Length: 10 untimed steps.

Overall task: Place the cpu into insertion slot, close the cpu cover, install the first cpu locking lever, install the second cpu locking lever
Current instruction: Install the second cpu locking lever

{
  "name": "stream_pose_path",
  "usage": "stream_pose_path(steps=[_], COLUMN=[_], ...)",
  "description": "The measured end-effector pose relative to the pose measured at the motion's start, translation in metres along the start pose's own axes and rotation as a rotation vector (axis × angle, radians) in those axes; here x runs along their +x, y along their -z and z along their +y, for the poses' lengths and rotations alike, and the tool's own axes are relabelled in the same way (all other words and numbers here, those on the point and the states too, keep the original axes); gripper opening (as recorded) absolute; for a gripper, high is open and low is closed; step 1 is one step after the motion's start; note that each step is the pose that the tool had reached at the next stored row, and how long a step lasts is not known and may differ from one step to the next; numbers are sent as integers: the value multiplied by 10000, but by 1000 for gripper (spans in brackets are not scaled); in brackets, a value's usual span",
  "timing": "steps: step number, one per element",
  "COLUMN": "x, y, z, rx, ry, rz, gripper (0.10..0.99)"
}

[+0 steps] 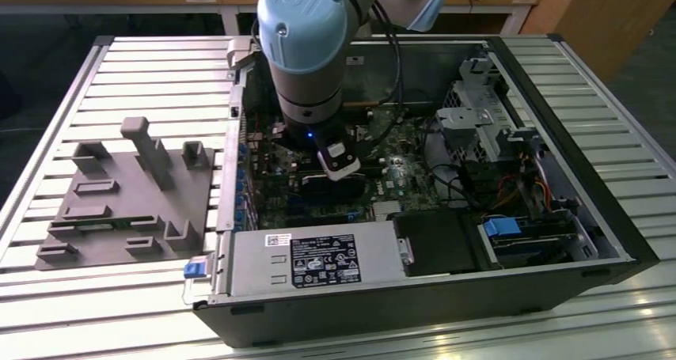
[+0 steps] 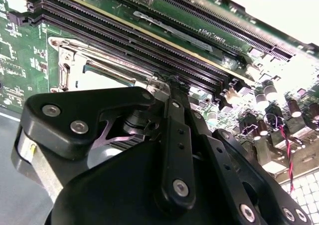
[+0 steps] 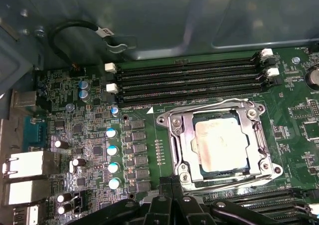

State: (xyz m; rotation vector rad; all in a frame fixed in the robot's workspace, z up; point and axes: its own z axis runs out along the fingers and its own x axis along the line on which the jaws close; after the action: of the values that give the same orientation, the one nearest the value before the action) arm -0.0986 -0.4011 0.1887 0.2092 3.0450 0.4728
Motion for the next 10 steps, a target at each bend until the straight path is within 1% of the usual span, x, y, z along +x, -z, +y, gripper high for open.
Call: stream_pose_path(steps=[5,10], x=[-1,-3], y=[28,97], z=[10,31], rx=[-3,2], ry=[0,-1], rz=[-1,0], gripper=[106,106])
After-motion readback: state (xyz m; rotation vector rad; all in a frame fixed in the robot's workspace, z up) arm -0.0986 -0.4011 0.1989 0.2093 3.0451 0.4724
